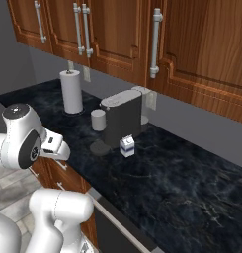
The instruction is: Move the drinks to the dining counter.
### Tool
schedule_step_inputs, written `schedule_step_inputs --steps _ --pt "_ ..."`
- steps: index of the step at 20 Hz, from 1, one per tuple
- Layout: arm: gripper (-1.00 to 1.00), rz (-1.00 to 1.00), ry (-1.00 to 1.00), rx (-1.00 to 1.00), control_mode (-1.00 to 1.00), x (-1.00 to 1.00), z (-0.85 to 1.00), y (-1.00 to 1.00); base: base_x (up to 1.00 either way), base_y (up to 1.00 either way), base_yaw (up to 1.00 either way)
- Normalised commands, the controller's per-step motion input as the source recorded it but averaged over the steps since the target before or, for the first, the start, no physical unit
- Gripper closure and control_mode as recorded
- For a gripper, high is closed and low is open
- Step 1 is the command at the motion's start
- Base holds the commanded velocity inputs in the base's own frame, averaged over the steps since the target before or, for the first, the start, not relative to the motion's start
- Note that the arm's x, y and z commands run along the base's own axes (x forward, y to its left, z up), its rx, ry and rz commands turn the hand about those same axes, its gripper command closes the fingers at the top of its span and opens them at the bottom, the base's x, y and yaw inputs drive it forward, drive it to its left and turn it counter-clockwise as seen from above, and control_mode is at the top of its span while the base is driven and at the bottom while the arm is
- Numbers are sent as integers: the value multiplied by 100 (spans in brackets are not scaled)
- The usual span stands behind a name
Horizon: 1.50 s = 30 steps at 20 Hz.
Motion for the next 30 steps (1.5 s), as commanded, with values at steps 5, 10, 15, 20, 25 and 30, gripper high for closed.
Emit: schedule_step_inputs --steps 5,10,15,20,25,30 --pt "-100 0 0 0 100 0 0 0 0 0 0" --pt "-100 0 0 0 -100 0 0 -4 0 0 0" --pt "-100 0 0 4 -100 5 -1 -45 0 0 0" --pt "-100 3 1 1 -100 30 0 -57 0 0 0" --pt "-100 11 0 0 -100 63 -1 -60 0 0 0" --pt "-100 14 -1 0 -100 66 -14 -43 0 0 0"
